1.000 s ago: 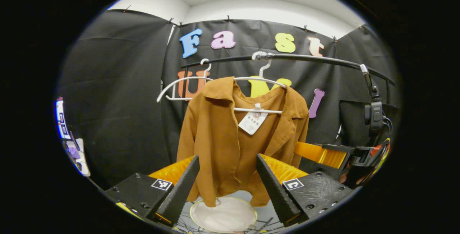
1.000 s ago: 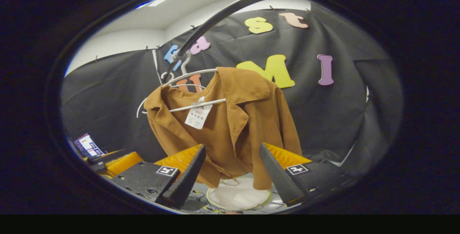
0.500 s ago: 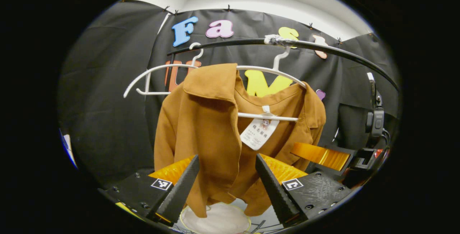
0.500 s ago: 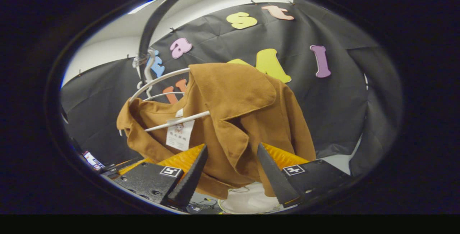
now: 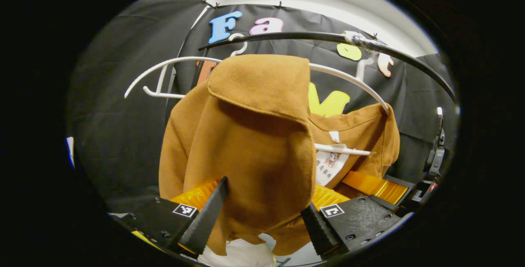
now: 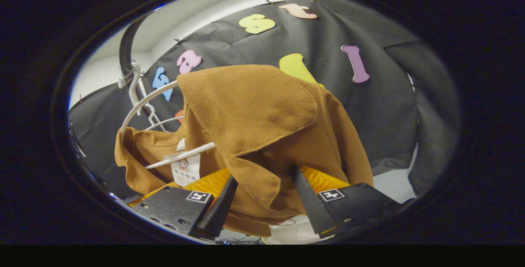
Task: Grasp the clothes on the hanger with both hands and then place them into the laundry hamper below.
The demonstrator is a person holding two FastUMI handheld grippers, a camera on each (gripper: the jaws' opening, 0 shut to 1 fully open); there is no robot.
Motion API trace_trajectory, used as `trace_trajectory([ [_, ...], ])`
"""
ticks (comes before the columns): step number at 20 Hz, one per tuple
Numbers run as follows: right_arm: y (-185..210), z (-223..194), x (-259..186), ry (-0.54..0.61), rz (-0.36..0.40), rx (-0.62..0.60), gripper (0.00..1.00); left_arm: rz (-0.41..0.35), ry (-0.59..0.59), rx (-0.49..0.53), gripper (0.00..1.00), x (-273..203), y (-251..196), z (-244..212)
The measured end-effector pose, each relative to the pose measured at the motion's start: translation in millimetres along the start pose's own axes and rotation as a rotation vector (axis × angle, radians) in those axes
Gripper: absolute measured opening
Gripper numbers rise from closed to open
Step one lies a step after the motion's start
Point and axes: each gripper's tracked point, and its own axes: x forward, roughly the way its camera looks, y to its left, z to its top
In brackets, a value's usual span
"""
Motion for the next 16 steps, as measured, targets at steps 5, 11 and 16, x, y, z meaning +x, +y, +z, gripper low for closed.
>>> trace_trajectory([
  [5,-5,1,-1,-0.013,-0.004,0.034,0.53,-0.024,0.011,-0.025,0.65,14,-2,3],
  [11,-17,12,-12,-0.03,0.035,0.14,0.23,-0.056,0.028,-0.106,0.13,12,1,4],
  [16,-29,29,-28,-0.077,0.062,0.222,0.14,-0.078,0.04,-0.136,0.01,8,6,5],
])
